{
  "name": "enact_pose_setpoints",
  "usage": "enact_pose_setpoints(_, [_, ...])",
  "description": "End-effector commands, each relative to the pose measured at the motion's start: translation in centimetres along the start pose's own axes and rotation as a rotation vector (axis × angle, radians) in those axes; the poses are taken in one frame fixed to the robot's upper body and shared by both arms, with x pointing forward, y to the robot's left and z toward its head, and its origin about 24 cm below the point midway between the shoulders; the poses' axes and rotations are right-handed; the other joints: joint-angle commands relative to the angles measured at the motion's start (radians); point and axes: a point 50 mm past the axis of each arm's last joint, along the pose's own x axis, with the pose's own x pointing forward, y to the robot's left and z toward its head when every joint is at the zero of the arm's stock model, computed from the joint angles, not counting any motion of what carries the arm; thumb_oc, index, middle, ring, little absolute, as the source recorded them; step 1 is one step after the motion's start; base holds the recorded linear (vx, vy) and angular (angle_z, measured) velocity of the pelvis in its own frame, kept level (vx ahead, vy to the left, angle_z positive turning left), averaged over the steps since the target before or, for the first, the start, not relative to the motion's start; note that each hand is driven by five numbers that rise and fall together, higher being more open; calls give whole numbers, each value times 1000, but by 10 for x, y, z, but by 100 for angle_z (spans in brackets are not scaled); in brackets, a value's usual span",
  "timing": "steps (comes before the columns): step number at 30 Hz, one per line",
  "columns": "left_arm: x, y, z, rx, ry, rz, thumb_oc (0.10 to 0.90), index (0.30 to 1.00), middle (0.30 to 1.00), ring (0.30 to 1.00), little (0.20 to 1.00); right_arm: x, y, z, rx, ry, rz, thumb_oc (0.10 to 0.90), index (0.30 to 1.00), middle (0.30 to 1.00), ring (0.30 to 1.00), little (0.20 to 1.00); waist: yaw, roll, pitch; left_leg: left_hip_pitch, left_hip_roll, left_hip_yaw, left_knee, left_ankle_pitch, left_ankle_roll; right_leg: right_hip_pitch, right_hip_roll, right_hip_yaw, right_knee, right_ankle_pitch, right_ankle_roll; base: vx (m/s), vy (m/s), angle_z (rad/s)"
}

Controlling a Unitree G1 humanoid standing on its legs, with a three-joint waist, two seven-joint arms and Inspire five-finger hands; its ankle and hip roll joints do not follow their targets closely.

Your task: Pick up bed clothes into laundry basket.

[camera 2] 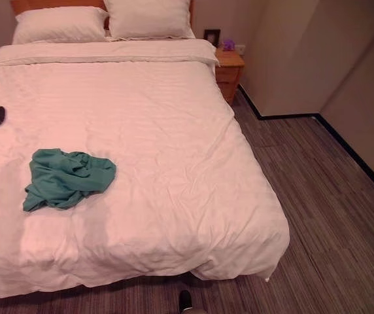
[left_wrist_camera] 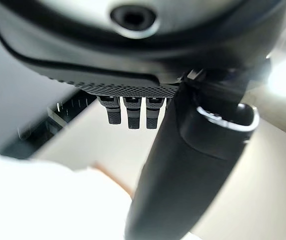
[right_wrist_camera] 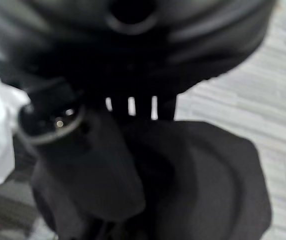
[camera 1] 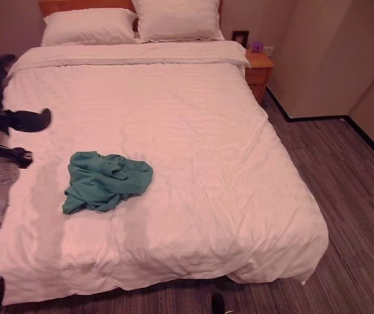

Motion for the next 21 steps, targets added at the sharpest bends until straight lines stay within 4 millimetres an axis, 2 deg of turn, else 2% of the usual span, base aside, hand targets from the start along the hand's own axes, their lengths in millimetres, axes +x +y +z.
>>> enact_pose_setpoints(1, [29,35,47,-23,-160,158,800,900,900,900,900,3,-26,-1,-47,0,-72,400,300,300,300,300,15,39,-18,-2,67,-20,2,8,-41,12,-91,-16,9,-49,136,7,-25,-6])
enact_pose_setpoints(2, [31,3,55,-62,-155,87,800,900,900,900,900,8,-33,18,-42,3,-97,400,300,300,300,300,26,41,-19,-4,70,-24,2,7,-40,12,-89,-24,9,-52,134,19,-37,-12])
enact_pose_setpoints(4, [30,-23,58,-73,-137,33,800,900,900,900,900,9,-31,24,-40,-2,-89,400,300,300,300,300,27,41,-18,-6,73,-25,2,7,-40,11,-86,-27,9,-55,132,25,-45,-5])
enact_pose_setpoints(5, [28,-39,52,-38,-96,-10,800,900,900,900,900,10,-31,24,-32,9,-99,400,300,300,300,300,24,41,-18,-8,75,-26,2,7,-40,10,-84,-29,9,-57,132,19,-33,-1])
enact_pose_setpoints(11, [34,-50,49,21,-40,-33,800,900,900,900,900,10,-29,25,-3,22,-102,400,300,300,300,300,26,38,-15,-15,77,-32,2,6,-42,12,-78,-36,9,-60,130,15,-19,-5])
enact_pose_setpoints(17, [41,-39,50,76,-24,-4,800,900,900,900,900,9,-22,24,-5,27,-80,400,300,300,300,300,40,31,-13,-17,77,-43,2,6,-42,23,-74,-49,9,-65,126,11,-16,5])
enact_pose_setpoints(21, [43,-32,48,88,-12,-8,800,900,900,900,900,11,-22,32,0,18,-67,400,300,300,300,300,62,30,-15,-19,72,-61,2,5,-42,37,-74,-65,9,-71,124,17,-3,12])
